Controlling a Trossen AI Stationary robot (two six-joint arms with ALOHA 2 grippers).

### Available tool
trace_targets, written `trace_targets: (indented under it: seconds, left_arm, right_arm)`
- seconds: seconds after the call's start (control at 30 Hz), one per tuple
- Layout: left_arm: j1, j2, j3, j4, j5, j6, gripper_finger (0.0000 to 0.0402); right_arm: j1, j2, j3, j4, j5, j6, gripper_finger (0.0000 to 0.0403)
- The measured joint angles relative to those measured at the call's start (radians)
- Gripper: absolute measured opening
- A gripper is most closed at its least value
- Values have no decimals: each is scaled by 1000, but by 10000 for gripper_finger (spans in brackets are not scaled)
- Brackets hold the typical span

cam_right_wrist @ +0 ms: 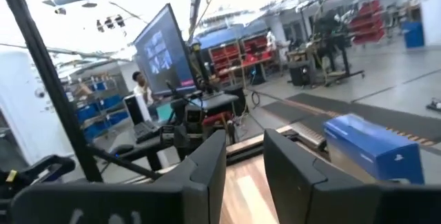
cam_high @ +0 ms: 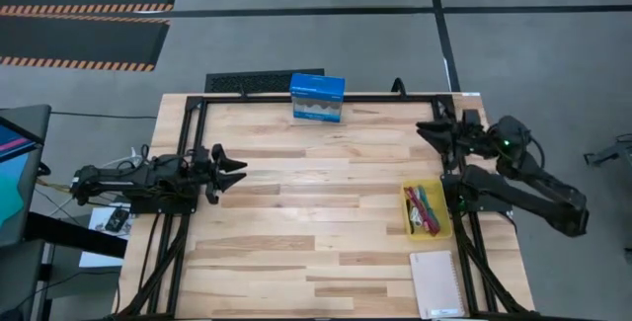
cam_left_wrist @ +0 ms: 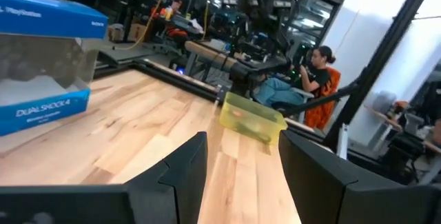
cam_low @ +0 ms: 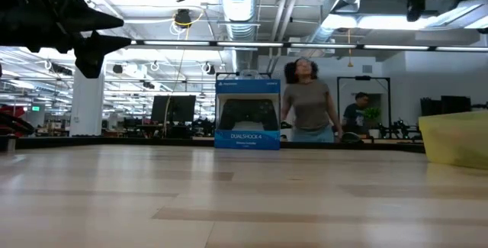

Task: Pick and place USB-C Cables
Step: Return to Home Position

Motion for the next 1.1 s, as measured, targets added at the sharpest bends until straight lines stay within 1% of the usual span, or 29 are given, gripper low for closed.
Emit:
trace_targets:
  seconds: [0.13, 0.23, 0.37, 0.53, 0.67, 0.8, 1.1]
  left_arm:
    - [0, 0, 0, 2, -17, 0, 169]
    - [0, 0, 0, 2, -18, 0, 169]
    - [0, 0, 0, 2, -17, 0, 168]
    - [0, 0, 0, 2, -13, 0, 169]
    - [0, 0, 0, 11, -13, -22, 169]
    - [0, 0, 0, 15, -10, -43, 169]
    - [0, 1, -1, 9, -18, -17, 169]
  right_arm:
    - [28, -103, -80, -8, 49, 10, 119]
    - [50, -168, -154, 6, 96, 53, 119]
    - [85, -234, -247, 6, 125, 119, 119]
    - [144, -224, -329, 80, 151, 208, 119]
    - [206, -221, -363, 132, 212, 242, 119]
    - [270, -224, -358, 203, 278, 191, 119]
    - [406, -222, -359, 165, 389, 79, 119]
